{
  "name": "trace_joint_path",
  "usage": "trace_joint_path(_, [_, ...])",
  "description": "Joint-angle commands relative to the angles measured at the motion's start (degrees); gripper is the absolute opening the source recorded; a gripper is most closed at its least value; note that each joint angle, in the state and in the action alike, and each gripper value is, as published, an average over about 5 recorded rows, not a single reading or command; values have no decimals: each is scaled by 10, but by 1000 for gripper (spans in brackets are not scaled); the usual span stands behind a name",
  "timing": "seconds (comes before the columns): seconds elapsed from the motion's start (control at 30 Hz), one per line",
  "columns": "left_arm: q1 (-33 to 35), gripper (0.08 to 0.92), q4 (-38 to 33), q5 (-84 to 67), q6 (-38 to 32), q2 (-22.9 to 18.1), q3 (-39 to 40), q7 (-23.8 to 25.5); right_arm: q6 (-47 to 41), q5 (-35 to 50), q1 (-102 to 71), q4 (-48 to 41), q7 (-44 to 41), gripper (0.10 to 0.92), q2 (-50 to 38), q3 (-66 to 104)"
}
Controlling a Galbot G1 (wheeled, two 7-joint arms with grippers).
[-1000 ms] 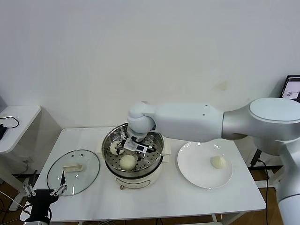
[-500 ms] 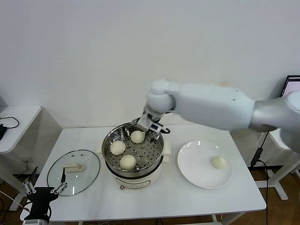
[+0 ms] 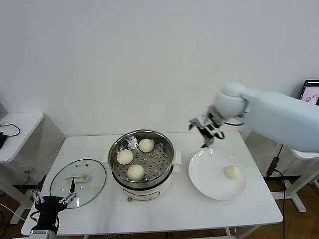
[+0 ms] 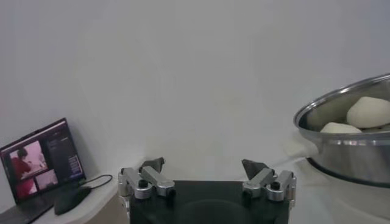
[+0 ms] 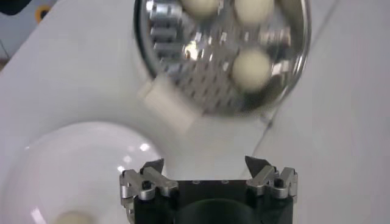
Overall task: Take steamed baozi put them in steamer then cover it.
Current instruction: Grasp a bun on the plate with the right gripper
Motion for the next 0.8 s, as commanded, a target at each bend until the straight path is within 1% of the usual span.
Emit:
trace_joint_path(0.03, [-2, 823, 1, 3, 1, 0, 7, 1, -39, -51, -132, 8, 7, 822, -116, 71])
trace_joint_path(0.4, [10, 823, 1, 12, 1, -5, 9, 0, -48, -108, -287, -76, 19, 823, -81, 177])
trace_joint_path(0.8, [11, 823, -6, 17, 8, -8, 9, 1, -51, -136, -347, -141, 27, 823, -35, 227])
